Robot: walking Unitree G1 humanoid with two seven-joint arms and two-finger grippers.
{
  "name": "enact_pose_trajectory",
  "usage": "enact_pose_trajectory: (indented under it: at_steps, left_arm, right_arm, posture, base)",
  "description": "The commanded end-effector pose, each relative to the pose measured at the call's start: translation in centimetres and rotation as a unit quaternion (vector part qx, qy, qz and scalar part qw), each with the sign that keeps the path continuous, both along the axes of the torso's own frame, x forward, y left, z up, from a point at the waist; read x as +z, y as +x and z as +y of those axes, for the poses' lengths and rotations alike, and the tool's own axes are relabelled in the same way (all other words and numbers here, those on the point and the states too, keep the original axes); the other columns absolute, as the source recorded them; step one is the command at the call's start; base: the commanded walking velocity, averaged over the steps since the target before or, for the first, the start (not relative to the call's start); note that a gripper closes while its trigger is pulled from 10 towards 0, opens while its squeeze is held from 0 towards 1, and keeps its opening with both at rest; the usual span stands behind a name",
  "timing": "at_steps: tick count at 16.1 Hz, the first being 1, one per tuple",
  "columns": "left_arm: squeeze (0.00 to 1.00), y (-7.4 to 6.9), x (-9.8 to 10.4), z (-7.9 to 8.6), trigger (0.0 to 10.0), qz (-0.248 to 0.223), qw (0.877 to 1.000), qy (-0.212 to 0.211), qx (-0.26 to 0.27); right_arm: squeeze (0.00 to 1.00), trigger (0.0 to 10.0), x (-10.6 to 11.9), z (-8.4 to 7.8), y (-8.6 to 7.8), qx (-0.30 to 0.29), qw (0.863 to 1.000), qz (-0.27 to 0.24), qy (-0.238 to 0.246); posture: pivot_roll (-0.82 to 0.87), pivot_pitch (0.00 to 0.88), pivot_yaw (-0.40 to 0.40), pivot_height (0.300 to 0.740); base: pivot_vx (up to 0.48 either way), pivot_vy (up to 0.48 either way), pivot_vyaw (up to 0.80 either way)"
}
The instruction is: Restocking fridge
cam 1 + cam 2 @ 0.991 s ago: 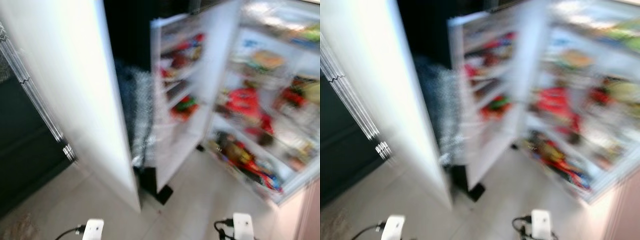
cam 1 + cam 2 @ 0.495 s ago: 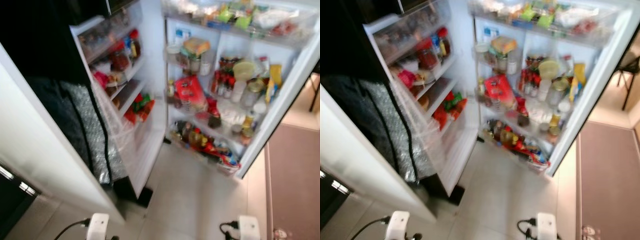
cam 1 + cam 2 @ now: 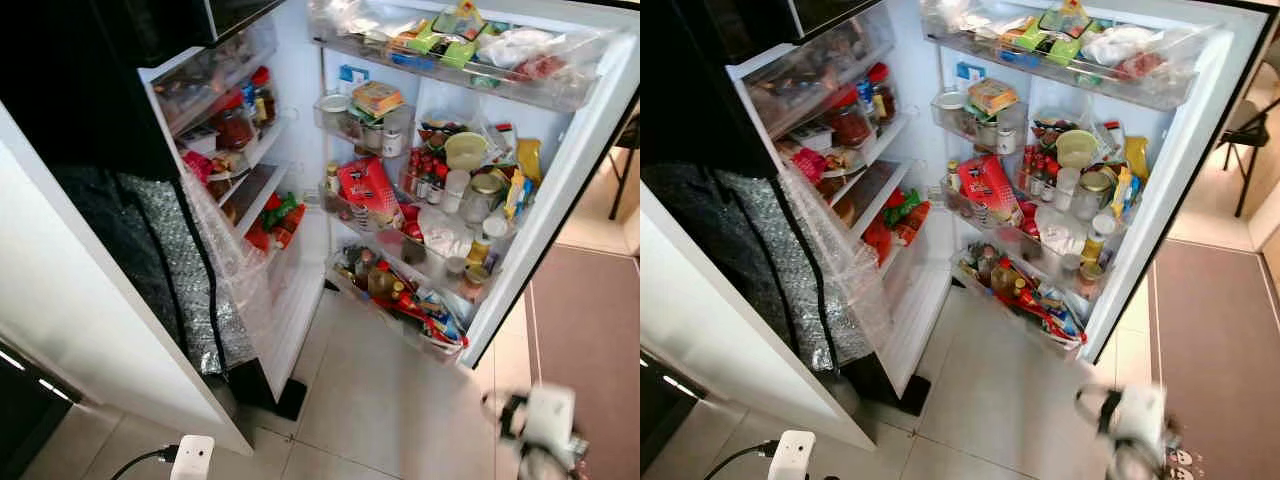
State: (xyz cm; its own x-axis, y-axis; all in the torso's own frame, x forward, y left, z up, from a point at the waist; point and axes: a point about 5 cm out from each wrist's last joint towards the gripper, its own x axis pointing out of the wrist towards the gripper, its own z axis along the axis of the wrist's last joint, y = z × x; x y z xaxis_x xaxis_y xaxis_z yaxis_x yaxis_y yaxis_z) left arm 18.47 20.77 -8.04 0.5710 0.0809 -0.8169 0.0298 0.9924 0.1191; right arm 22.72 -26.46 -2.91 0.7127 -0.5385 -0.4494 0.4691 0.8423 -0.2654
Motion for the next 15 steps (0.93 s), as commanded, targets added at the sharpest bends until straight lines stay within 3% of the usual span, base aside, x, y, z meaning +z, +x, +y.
enact_pose_trajectory:
  at_steps: [1, 7, 10, 15]
  left_arm:
    - [0.0, -0.5, -0.2, 0.3, 10.0, 0.012, 1.0, 0.006, -0.009]
    - [0.0, -0.6, -0.2, 0.4, 10.0, 0.015, 1.0, 0.009, -0.011]
    - [0.0, -0.6, -0.2, 0.4, 10.0, 0.014, 1.0, 0.009, -0.012]
    - [0.0, -0.3, -0.1, 0.3, 10.0, 0.01, 1.0, 0.006, -0.004]
  right_arm:
    - [0.0, 10.0, 1.0, -1.1, 0.4, -0.04, 0.998, -0.024, -0.035]
    - [0.0, 10.0, 5.2, -4.9, 1.8, -0.161, 0.974, -0.117, -0.105]
    - [0.0, 10.0, 6.8, -5.3, 3.0, -0.168, 0.968, -0.15, -0.108]
    - [0.0, 10.0, 11.4, -5.0, 6.7, -0.132, 0.954, -0.23, -0.14]
  posture:
    - [-0.05, 0.0, 0.058, 0.74]
    - [-0.05, 0.0, 0.062, 0.74]
    - [-0.05, 0.0, 0.061, 0.74]
    - [-0.05, 0.015, 0.051, 0.74]
  base:
    - [0.0, 0.0, 0.0]
    - [0.0, 0.0, 0.0]
    - [0.0, 0.0, 0.0]
    - [0.0, 0.0, 0.0]
